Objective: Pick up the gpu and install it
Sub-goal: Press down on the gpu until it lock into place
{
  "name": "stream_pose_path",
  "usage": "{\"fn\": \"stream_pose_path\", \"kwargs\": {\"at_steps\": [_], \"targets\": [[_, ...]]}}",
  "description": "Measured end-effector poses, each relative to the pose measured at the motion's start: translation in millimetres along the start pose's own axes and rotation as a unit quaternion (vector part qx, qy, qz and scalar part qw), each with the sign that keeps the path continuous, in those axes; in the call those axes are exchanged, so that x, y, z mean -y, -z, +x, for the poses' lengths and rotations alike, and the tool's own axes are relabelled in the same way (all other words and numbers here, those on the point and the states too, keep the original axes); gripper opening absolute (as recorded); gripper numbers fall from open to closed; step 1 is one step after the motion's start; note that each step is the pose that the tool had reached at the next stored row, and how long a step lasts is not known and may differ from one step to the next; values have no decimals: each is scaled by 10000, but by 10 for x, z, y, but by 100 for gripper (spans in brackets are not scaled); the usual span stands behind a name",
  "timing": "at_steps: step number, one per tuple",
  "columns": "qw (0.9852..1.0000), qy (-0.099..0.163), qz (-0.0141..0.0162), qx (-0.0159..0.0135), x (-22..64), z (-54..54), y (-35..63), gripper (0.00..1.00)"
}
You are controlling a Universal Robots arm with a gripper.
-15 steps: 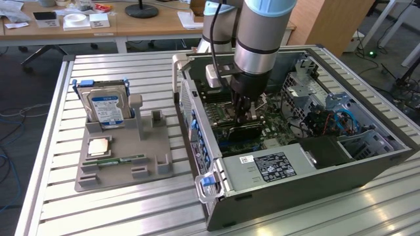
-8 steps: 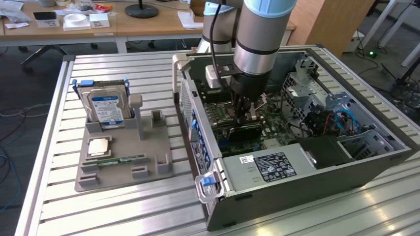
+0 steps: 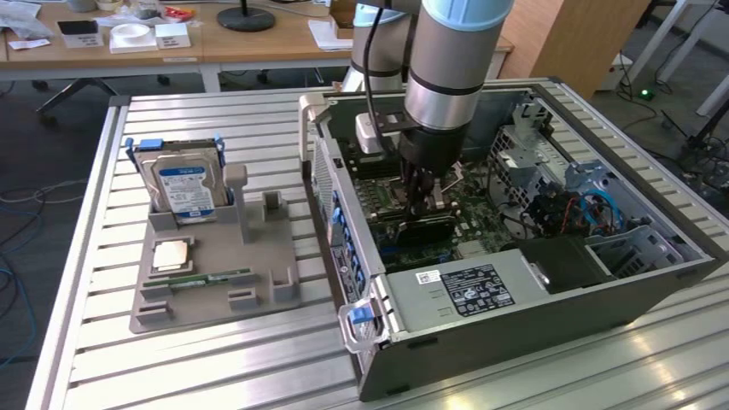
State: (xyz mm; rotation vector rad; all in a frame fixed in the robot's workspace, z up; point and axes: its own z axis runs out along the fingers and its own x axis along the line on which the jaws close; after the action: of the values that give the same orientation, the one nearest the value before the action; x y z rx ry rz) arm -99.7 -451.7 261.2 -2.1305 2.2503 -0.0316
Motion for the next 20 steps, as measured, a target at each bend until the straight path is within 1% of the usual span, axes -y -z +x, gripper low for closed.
{"fn": "stream_pose_path", "kwargs": {"at_steps": [12, 14, 20], "targets": [[10000, 0, 1, 2, -9, 0, -14, 11], [10000, 0, 0, -2, -12, 1, -21, 11], [10000, 0, 1, 2, -13, 1, -25, 11]]}}
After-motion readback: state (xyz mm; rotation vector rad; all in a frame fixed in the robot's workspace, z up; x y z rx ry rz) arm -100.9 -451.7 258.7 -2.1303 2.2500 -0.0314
